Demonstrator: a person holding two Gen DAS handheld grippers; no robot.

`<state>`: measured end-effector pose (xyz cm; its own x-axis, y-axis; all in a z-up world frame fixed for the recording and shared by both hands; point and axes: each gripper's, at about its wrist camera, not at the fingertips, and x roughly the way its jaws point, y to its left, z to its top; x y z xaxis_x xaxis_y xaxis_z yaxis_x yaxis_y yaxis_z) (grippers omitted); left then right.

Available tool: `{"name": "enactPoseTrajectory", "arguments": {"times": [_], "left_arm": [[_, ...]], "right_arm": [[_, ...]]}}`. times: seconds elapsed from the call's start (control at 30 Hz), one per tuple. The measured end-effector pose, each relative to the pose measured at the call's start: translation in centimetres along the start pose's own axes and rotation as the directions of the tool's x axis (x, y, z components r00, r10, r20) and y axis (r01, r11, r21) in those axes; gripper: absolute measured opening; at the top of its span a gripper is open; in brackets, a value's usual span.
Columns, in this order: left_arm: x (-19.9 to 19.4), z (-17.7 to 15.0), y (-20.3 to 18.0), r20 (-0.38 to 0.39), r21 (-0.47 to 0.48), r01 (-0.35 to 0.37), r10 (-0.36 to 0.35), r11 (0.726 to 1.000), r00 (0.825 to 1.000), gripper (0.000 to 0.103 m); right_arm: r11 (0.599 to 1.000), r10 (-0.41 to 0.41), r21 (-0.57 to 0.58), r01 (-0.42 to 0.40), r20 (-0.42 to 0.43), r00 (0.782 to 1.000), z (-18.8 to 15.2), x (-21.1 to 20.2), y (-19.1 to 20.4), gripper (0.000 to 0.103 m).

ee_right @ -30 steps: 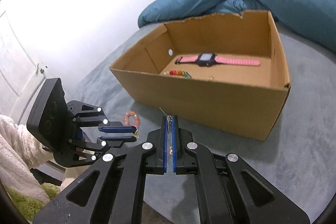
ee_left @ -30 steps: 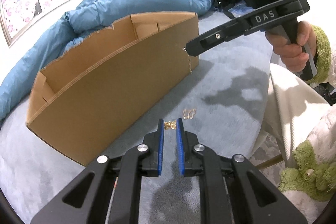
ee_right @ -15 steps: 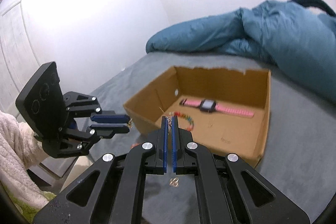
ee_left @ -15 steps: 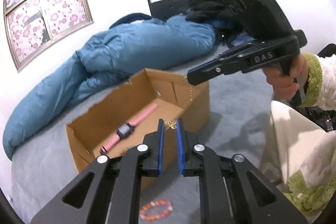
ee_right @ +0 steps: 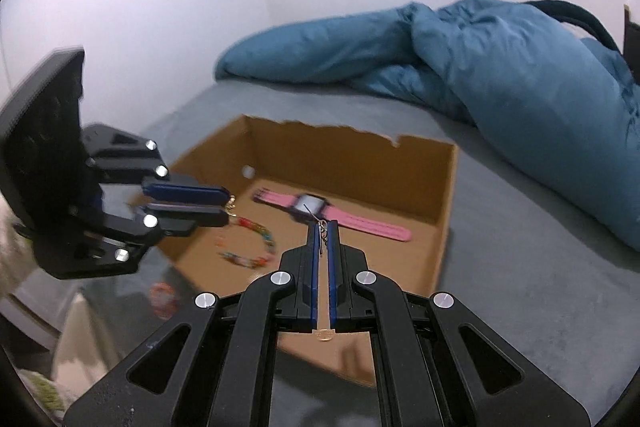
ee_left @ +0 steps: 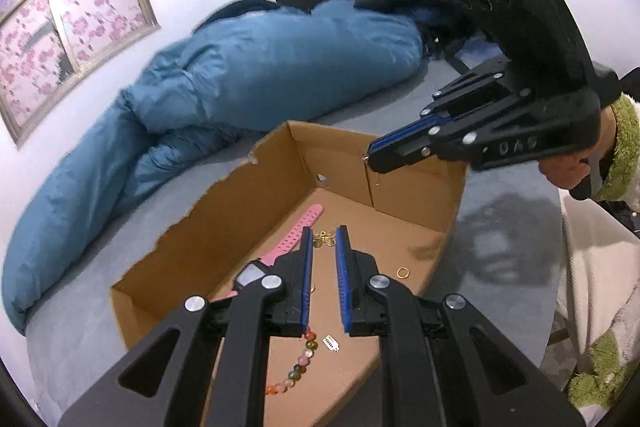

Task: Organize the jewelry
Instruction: 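Carry the silver charm into the box with the right tool and open it, then withdraw the right tool from the box back to the gold butterfly charm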

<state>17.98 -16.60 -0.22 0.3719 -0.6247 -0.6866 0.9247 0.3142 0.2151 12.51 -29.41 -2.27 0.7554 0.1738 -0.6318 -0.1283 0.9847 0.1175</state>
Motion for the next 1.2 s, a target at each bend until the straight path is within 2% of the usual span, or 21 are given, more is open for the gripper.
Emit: {"name": "enactPoseTrajectory", "arguments": {"times": [0.27,0.37,0.43,0.6,0.67,1.0,1.2], "left_arm": [[4.0,-0.5,0.3,-0.140,0.009,0.045,-0.043,0.999,0.989,0.011],[4.4,-0.6,0.5,-0.152,-0.016,0.046,-0.047,0.999,0.987,0.012],[4.5,-0.7,0.7,-0.161,-0.031,0.028,-0.033,0.999,0.986,0.018],[4.1,-0.6,1.2,-0.154,-0.047,0.010,-0.017,0.999,0.988,0.034],[3.8,-0.6,1.2,-0.147,-0.050,0.009,-0.016,0.999,0.989,0.037],[2.1,-0.4,0.9,-0.110,-0.051,-0.018,0.013,0.999,0.994,0.042],[-0.6,-0.2,0.6,-0.062,-0.075,-0.034,0.029,0.997,0.998,0.043]], "right_arm": [[0.995,-0.102,-0.029,0.100,-0.078,0.992,-0.8,3.2,-1.0,0.005],[0.994,-0.109,-0.023,0.107,-0.091,0.990,-1.2,3.6,-1.1,0.005],[0.994,-0.113,-0.022,0.111,-0.090,0.990,-1.2,3.8,-1.2,0.005],[0.994,-0.110,-0.033,0.108,-0.078,0.991,-1.3,3.4,-0.8,0.018],[0.993,-0.114,-0.035,0.112,-0.069,0.991,-1.3,3.2,-0.6,0.023],[0.995,-0.101,-0.015,0.100,-0.034,0.994,-1.0,2.0,-0.4,0.032],[0.997,-0.077,0.005,0.077,0.010,0.997,-1.2,0.1,-0.1,0.035]]}}
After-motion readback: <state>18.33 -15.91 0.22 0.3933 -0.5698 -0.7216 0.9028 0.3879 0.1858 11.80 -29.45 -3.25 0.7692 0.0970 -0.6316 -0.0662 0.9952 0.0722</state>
